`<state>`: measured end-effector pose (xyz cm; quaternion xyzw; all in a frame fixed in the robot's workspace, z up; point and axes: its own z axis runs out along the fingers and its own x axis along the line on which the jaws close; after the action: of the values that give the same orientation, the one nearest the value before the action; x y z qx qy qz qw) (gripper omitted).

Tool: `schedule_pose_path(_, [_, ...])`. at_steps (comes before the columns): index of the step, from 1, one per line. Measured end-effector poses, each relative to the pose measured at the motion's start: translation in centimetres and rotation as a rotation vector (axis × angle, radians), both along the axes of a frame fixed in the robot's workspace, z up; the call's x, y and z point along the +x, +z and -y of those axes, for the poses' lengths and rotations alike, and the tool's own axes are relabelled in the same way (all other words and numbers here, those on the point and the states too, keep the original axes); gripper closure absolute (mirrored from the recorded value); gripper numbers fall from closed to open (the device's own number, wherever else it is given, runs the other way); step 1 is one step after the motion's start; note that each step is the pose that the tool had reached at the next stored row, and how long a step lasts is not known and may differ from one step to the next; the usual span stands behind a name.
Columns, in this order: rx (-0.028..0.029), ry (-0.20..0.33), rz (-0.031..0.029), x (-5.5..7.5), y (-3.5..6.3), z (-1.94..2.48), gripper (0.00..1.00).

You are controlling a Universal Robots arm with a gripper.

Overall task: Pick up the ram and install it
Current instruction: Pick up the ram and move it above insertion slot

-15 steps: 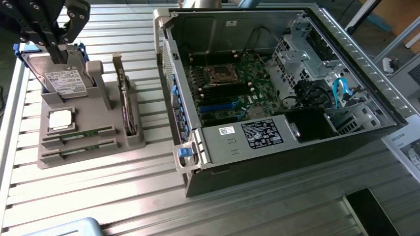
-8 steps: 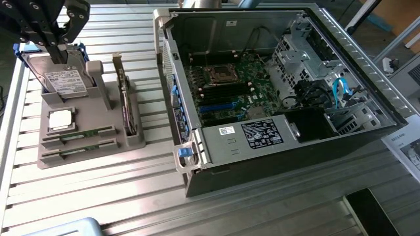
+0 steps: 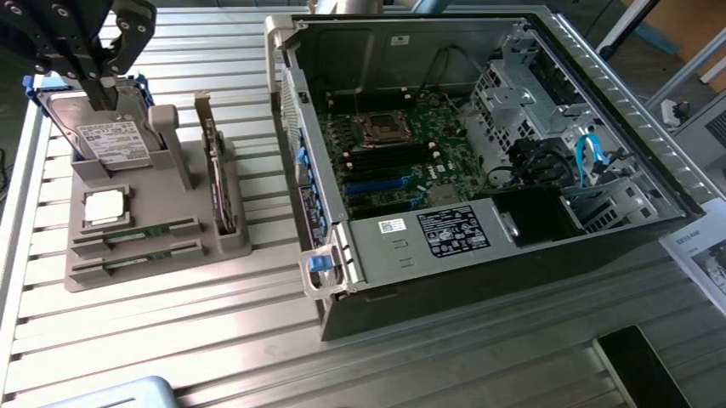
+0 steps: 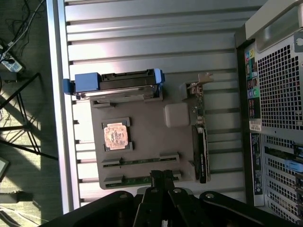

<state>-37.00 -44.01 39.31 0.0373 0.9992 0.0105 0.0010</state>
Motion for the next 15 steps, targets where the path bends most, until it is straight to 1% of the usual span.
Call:
schedule_pose_path(9, [0.0000,0.040,0.0000,0.25,0.00,0.05,0.89])
schedule_pose_path(15, [-0.0001,0.093,-0.0001,0.31,0.00,0.11,0.89])
